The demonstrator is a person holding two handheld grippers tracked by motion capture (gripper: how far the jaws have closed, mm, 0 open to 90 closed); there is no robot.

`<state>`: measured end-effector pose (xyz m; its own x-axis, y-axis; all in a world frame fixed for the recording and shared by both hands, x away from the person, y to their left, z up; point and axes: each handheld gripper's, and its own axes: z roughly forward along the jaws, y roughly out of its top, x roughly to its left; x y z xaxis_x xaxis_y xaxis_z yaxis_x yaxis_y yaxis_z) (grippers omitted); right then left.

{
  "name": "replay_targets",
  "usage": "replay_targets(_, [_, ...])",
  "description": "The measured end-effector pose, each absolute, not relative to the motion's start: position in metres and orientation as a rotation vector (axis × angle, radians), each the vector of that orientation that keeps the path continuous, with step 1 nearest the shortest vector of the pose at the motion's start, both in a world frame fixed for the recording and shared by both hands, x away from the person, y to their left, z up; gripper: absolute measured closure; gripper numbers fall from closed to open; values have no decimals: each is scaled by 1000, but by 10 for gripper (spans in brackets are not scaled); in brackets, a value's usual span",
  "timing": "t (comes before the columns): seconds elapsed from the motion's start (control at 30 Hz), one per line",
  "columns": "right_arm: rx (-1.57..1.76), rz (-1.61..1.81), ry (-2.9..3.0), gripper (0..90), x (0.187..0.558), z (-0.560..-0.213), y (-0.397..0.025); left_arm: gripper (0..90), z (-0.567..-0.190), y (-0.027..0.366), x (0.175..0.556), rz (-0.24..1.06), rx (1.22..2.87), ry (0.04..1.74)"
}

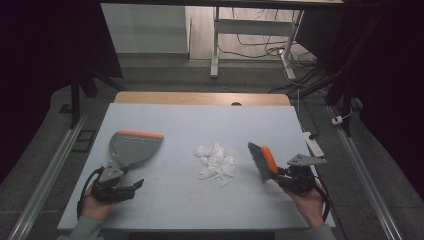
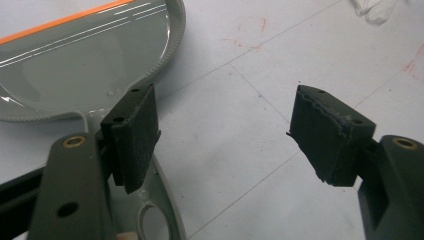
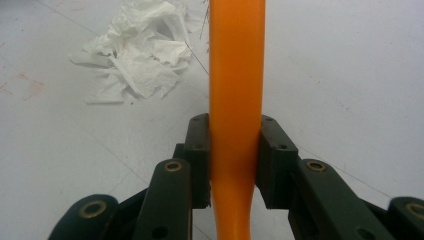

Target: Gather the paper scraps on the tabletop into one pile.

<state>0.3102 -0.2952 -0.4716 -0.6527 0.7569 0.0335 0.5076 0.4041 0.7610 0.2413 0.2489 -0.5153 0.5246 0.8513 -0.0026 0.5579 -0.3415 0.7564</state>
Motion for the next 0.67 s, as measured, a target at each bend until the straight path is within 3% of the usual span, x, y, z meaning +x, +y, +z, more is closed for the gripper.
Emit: replay_targets(0.67, [1048,1113,2334,703,306,-470,-292,286,-514,247,241,522,2042,1134])
